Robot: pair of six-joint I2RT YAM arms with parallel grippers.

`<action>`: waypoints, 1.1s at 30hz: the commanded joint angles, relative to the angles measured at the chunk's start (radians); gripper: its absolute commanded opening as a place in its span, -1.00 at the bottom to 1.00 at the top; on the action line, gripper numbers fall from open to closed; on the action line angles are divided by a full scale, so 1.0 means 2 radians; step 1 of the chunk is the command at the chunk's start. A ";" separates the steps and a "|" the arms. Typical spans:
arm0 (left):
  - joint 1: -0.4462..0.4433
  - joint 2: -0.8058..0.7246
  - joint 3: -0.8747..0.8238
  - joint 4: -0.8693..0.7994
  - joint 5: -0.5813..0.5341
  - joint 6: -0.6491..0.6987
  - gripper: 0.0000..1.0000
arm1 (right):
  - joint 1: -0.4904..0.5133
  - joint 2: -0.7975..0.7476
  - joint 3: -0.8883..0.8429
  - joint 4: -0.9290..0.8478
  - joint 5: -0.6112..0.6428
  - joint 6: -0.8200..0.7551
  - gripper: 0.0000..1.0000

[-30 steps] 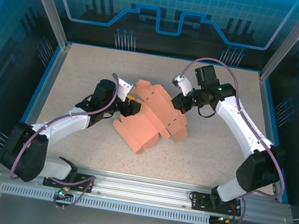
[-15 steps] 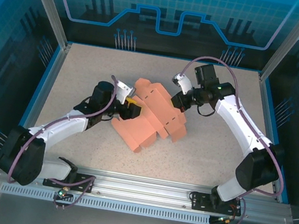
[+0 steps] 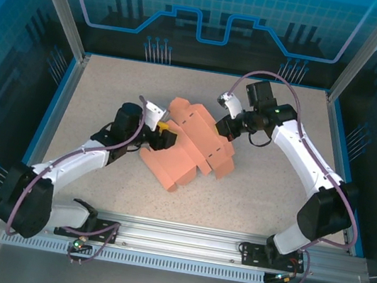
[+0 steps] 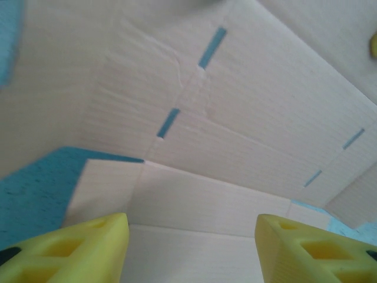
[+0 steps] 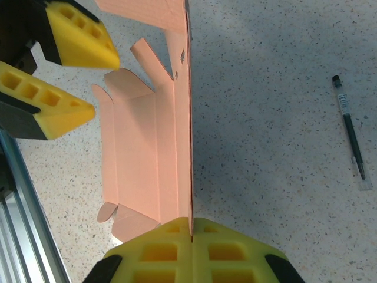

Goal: Fold the paper box

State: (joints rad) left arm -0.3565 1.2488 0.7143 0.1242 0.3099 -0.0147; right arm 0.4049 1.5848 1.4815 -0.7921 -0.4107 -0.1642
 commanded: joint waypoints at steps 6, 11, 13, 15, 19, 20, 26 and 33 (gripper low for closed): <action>0.003 0.037 0.034 0.003 -0.087 0.058 0.31 | -0.008 0.006 0.013 -0.001 -0.018 0.004 -1.00; 0.003 0.063 0.038 0.005 -0.081 0.063 0.33 | -0.008 0.002 0.011 -0.001 -0.017 0.003 -1.00; 0.001 0.070 0.037 0.005 -0.063 0.058 0.32 | -0.008 0.003 0.012 -0.001 -0.016 0.004 -1.00; 0.000 0.070 0.032 0.010 -0.041 0.053 0.31 | -0.008 0.004 0.012 0.000 -0.016 0.005 -1.00; 0.000 0.052 0.013 0.036 0.001 0.036 0.27 | -0.008 0.008 0.014 0.001 -0.014 0.005 -1.00; 0.000 0.046 0.006 0.045 0.010 0.031 0.26 | -0.008 0.008 0.013 0.001 -0.013 0.006 -1.00; -0.001 0.037 -0.012 0.061 0.058 0.016 0.20 | -0.009 0.010 0.014 0.006 -0.015 0.011 -1.00; -0.017 0.046 -0.018 0.070 0.059 0.018 0.18 | -0.008 0.010 0.015 0.007 -0.018 0.013 -1.00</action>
State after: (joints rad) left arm -0.3729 1.3453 0.6964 0.2234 0.3908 0.0250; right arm 0.4038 1.5978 1.4815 -0.7921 -0.4206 -0.1558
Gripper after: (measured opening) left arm 0.592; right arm 0.057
